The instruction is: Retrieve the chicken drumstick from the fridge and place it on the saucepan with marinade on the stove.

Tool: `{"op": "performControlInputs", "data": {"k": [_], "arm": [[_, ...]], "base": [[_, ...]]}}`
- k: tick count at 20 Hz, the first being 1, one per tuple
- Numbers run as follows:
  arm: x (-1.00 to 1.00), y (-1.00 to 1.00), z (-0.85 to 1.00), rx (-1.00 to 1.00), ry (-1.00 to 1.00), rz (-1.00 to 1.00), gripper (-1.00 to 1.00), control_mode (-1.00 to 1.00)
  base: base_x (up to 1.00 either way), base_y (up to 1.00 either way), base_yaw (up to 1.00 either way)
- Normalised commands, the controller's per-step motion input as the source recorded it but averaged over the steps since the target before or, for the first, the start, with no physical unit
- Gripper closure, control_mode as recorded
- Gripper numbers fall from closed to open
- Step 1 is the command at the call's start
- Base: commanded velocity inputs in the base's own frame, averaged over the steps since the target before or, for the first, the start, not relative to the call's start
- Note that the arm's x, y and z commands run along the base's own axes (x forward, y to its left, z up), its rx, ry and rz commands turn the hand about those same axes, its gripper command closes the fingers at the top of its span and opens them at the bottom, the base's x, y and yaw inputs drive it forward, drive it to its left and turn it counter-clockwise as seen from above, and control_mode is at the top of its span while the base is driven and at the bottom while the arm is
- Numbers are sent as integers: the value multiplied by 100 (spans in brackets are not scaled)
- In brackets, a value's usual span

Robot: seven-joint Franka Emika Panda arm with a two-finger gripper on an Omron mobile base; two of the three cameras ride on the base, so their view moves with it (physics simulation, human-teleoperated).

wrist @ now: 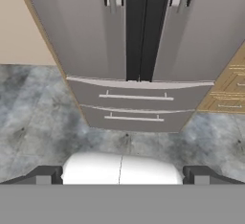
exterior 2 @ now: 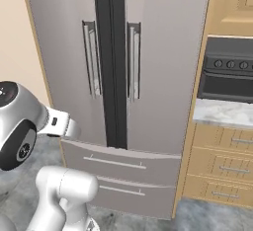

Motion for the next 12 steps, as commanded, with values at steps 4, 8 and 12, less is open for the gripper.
{"op": "performControlInputs", "data": {"k": [4,8,12], "arm": [[0,0,0,0,0,0,-100,100],[0,0,0,0,0,0,-100,100],[0,0,0,0,0,0,-100,100]], "base": [[-2,-75,18],[0,-95,32],[-34,-98,22]]}}
